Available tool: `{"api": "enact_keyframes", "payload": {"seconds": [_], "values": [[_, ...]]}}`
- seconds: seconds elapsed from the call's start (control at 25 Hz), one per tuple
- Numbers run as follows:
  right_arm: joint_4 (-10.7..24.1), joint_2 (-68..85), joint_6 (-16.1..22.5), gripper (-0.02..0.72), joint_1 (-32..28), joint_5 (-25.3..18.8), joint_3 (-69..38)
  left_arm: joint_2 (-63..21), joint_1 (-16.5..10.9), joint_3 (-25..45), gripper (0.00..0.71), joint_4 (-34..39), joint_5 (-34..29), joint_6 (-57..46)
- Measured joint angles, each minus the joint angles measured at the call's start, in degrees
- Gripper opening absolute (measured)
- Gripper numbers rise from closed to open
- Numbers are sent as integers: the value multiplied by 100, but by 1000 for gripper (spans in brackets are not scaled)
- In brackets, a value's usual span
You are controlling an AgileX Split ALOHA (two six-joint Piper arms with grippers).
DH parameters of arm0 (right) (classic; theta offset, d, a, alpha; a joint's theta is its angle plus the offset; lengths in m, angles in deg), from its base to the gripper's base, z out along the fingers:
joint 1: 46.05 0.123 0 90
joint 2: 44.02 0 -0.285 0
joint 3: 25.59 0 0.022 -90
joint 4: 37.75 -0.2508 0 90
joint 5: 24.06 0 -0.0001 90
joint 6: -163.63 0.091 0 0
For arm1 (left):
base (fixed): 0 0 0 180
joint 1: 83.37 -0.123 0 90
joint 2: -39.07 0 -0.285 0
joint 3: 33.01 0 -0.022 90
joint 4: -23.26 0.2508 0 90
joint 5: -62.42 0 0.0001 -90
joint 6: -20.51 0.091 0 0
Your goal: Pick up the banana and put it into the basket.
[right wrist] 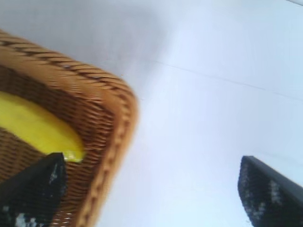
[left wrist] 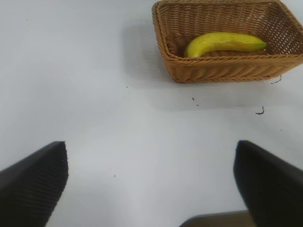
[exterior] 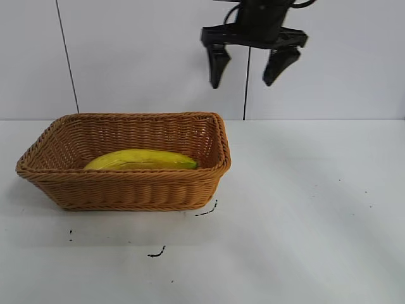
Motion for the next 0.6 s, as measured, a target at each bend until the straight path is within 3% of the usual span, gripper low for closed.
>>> {"api": "enact_keyframes", "payload": {"seconds": [0.32,0.6], "values": [[0,0,-16,692,-1253,-242,0,0,0,0,690,0,0,0],[-110,60,-19,692,-1563,-242,-251,0,0,0,690,0,0,0]]}}
